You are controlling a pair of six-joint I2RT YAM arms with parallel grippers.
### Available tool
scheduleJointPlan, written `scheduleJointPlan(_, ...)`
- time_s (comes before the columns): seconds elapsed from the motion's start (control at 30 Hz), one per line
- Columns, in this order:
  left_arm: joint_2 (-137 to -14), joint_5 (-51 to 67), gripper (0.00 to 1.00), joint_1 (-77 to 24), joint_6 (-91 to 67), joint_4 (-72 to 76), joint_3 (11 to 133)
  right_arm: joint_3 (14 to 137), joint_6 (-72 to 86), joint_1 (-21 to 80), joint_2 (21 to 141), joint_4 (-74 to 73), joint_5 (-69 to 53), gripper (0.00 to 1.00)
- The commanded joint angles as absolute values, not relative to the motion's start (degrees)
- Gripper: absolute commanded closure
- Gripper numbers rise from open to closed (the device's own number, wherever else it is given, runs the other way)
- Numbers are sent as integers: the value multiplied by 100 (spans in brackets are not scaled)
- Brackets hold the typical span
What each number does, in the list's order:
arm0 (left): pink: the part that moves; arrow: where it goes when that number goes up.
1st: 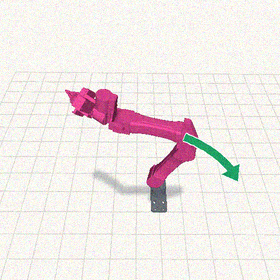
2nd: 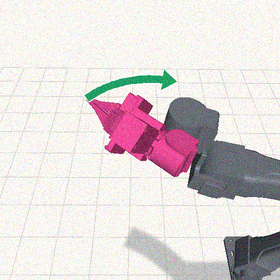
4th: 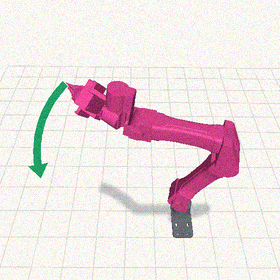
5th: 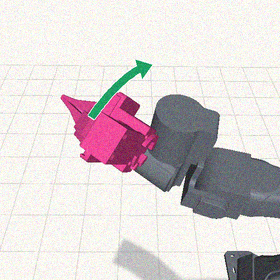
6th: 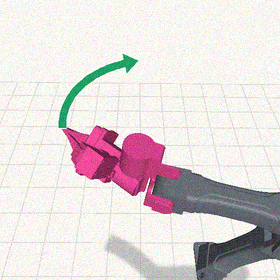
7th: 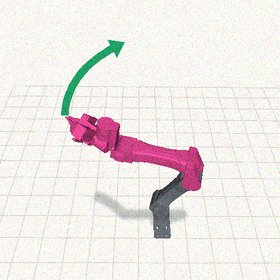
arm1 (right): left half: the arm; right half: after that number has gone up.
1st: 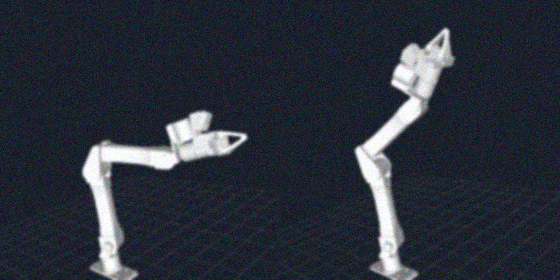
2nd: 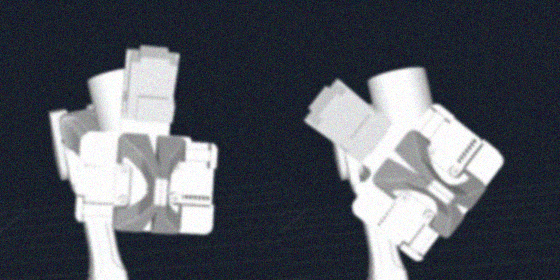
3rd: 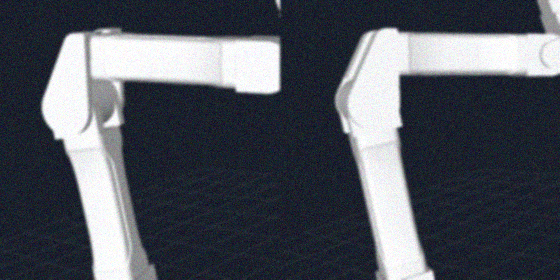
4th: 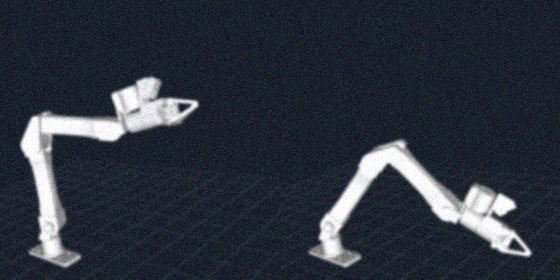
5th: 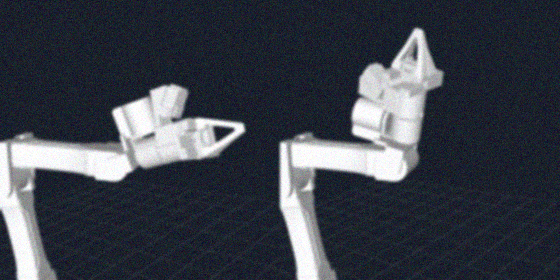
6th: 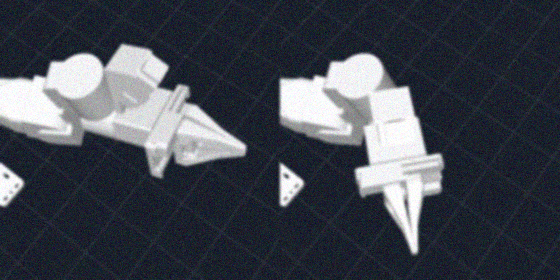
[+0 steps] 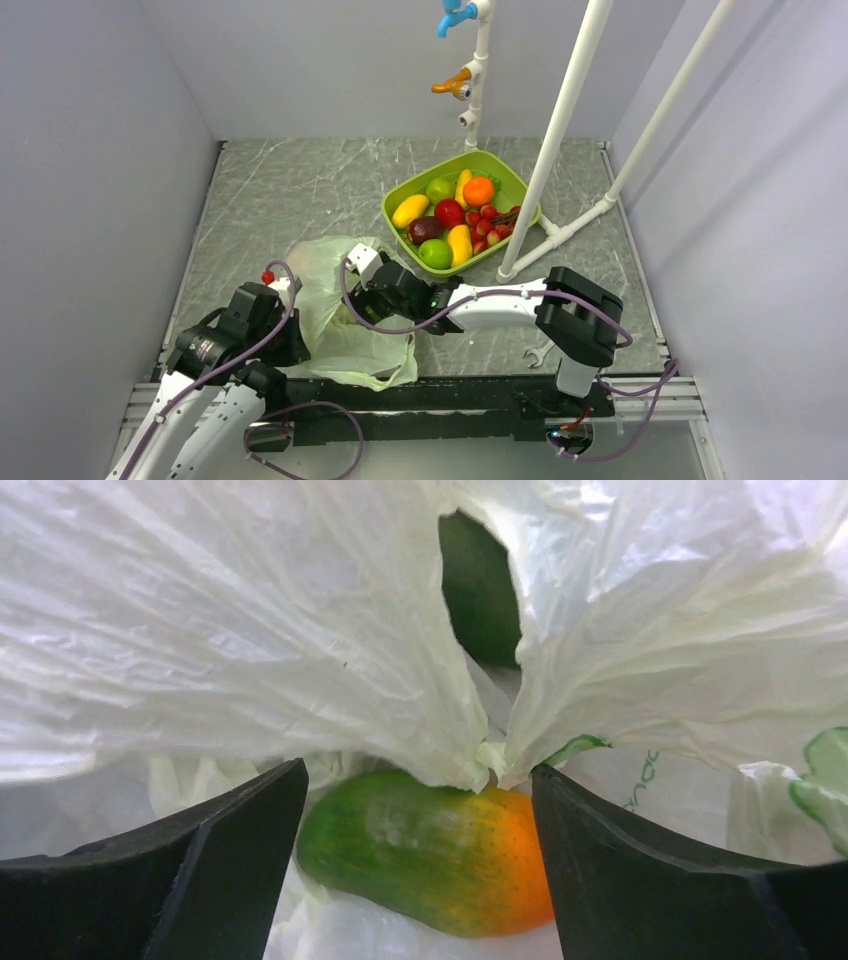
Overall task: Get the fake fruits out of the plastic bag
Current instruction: Take out the fake fruit from the plastic bag.
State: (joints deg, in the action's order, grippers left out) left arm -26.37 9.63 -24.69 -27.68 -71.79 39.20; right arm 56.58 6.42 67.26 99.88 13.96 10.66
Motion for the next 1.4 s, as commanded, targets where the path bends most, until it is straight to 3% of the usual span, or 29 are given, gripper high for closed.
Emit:
scheduleJointPlan(0.0, -2597, 1070, 100, -2461, -2787, -6904, 3920, 5721, -145, 6758, 9949, 973, 1042, 13)
scheduleJointPlan(0.73, -2626, 1169, 100, -2461, -2725, -6685, 3920, 6260, -1036, 6735, 10546, 26, 397, 12)
scheduleJointPlan(0.93, -2681, 1236, 100, -2461, -2693, -6566, 3895, 6068, -684, 6604, 9994, 164, -197, 10)
scheduleJointPlan(1.13, -2751, 1287, 100, -2454, -2655, -6531, 3885, 6386, -852, 6509, 9397, -758, -430, 10)
scheduleJointPlan(1.37, -2759, 1347, 100, -2437, -2602, -6504, 3867, 6142, -1084, 6393, 9316, -936, -125, 11)
